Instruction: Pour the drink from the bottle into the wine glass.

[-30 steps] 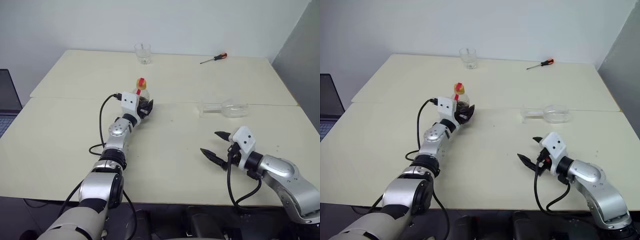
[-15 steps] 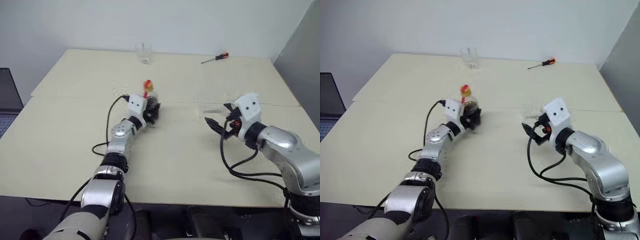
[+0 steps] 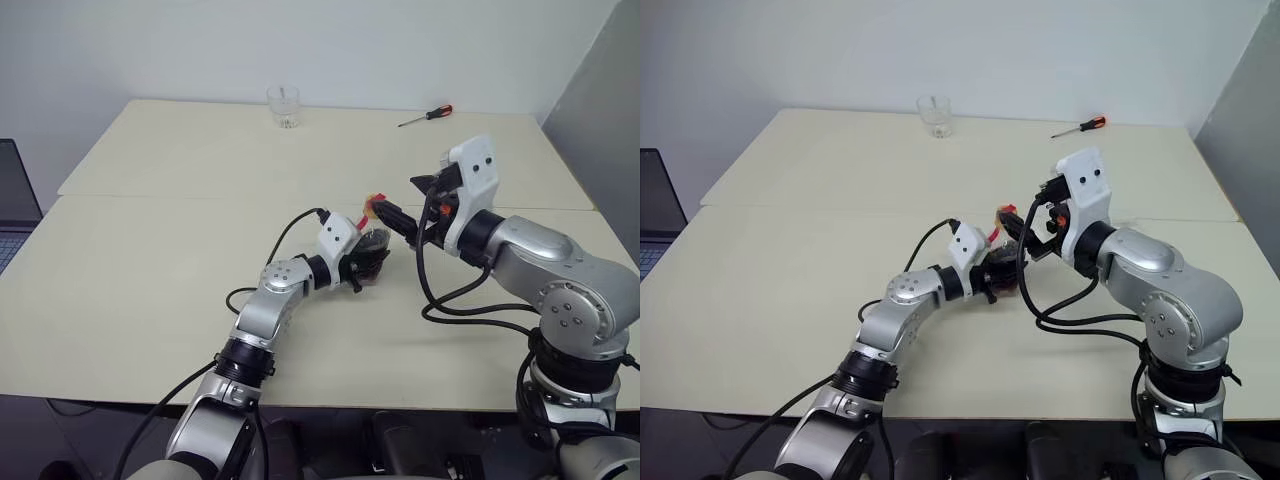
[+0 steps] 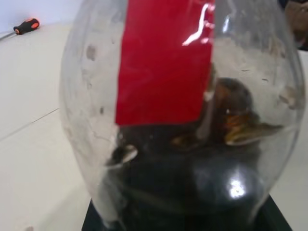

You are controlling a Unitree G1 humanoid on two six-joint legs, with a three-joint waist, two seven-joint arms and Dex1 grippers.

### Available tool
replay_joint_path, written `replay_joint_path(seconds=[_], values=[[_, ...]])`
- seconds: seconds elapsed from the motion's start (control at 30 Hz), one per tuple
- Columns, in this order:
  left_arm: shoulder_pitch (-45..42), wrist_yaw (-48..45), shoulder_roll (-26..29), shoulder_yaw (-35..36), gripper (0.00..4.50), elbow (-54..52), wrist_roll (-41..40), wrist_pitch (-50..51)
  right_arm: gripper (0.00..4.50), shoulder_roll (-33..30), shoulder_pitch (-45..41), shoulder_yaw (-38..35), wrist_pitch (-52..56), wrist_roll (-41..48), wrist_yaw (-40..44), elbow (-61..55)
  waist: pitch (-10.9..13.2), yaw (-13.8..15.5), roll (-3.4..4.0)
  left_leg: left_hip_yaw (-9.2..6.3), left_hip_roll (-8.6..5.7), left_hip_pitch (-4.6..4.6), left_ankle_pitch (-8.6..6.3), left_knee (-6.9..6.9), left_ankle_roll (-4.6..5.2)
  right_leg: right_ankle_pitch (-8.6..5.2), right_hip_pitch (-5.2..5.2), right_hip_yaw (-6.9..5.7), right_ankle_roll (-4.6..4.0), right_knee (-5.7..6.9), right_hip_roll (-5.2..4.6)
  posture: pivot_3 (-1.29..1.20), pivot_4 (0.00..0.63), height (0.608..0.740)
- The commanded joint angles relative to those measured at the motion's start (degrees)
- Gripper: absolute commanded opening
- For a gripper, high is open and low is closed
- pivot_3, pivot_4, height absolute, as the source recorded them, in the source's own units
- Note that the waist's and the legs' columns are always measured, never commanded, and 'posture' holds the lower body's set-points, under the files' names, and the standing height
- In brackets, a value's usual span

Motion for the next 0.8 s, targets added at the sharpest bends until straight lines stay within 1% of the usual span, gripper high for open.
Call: replay_joint_path(seconds=[0.03, 0.13, 0.23, 0.37, 0.4, 0.43, 0.67, 0.7, 0.8], values=[[-1.2, 0.9, -0.9, -0.8, 1.15, -2.6, 0.7, -1.7, 4.5, 1.1, -0.7, -1.4, 0.1, 1.2, -0.9, -2.2, 0.0, 0.0, 0.0, -0.03, 0.0, -0.02, 0.0, 0.0, 0.0, 0.0, -0.01, 0.0, 0.0, -0.01, 0.0, 0.0, 0.15, 0.74], [-0.9, 0.7, -0.8, -2.2, 1.13, -2.7, 2.3, -3.7, 4.5, 1.6, -0.5, -0.6, 0.4, 1.4, -0.9, -1.8, 0.0, 0.1, 0.0, -0.15, -0.02, -0.08, 0.0, 0.0, 0.0, 0.0, -0.01, -0.01, 0.0, -0.05, -0.01, 0.0, 0.15, 0.74], [-1.5, 0.5, -0.9, -2.0, 1.08, -1.2, 2.5, -5.5, 4.5, 1.3, 1.4, 0.7, -0.4, 1.1, -0.7, -1.3, 0.0, 0.1, 0.0, -0.2, -0.03, -0.1, 0.0, 0.02, 0.0, 0.0, -0.01, -0.01, 0.0, -0.05, -0.02, 0.0, 0.15, 0.74], [-2.1, 0.3, -0.6, -1.7, 1.04, -0.5, 2.7, -7.0, 4.5, 1.7, 1.4, 0.5, -0.6, 1.3, -0.9, -1.1, 0.0, 0.0, 0.0, -0.24, -0.03, -0.11, 0.0, 0.02, 0.01, 0.0, -0.02, -0.02, 0.0, -0.02, -0.01, 0.0, 0.15, 0.74], [-2.1, 0.3, -0.6, -1.6, 1.03, -0.5, 2.7, -7.0, 4.14, 1.6, 1.4, 0.4, -0.6, 1.3, -0.9, -1.1, 0.0, 0.0, 0.0, -0.26, -0.03, -0.11, 0.0, 0.02, 0.01, 0.0, -0.02, -0.04, 0.0, -0.02, 0.0, 0.0, 0.15, 0.74], [-2.1, 0.2, -0.6, -1.6, 1.01, -0.4, 2.7, -7.0, 3.92, 1.6, 1.4, 0.3, -0.7, 1.3, -0.9, -1.0, 0.0, 0.0, 0.0, -0.28, -0.03, -0.11, 0.0, 0.02, 0.01, 0.0, -0.01, -0.06, 0.0, -0.02, 0.0, 0.0, 0.15, 0.74], [-1.2, 0.8, -0.2, -1.3, 0.95, -0.9, 2.7, -6.6, 1.52, 1.3, 1.2, -0.6, -0.6, 1.6, -1.0, -1.1, 0.0, 0.1, 0.0, -0.33, -0.03, -0.15, 0.0, 0.01, 0.01, 0.0, -0.02, -0.05, 0.0, -0.06, 0.0, 0.0, 0.15, 0.74], [-1.2, 0.8, -0.2, -1.3, 0.93, -0.9, 2.7, -6.6, 1.25, 1.2, 1.4, -0.6, -0.6, 1.6, -1.0, -1.2, 0.0, 0.1, 0.0, -0.33, -0.03, -0.16, 0.0, 0.01, 0.01, -0.01, -0.02, -0.06, 0.0, -0.06, 0.0, 0.0, 0.15, 0.74], [-1.1, 0.8, -0.3, -1.4, 0.9, -1.0, 2.8, -6.5, 1.25, 1.4, 1.4, -0.8, -0.7, 2.0, -0.9, -1.2, 0.0, 0.1, 0.0, -0.33, -0.03, -0.16, 0.0, 0.02, 0.01, 0.0, -0.02, -0.07, 0.0, -0.06, 0.0, 0.0, 0.15, 0.74]])
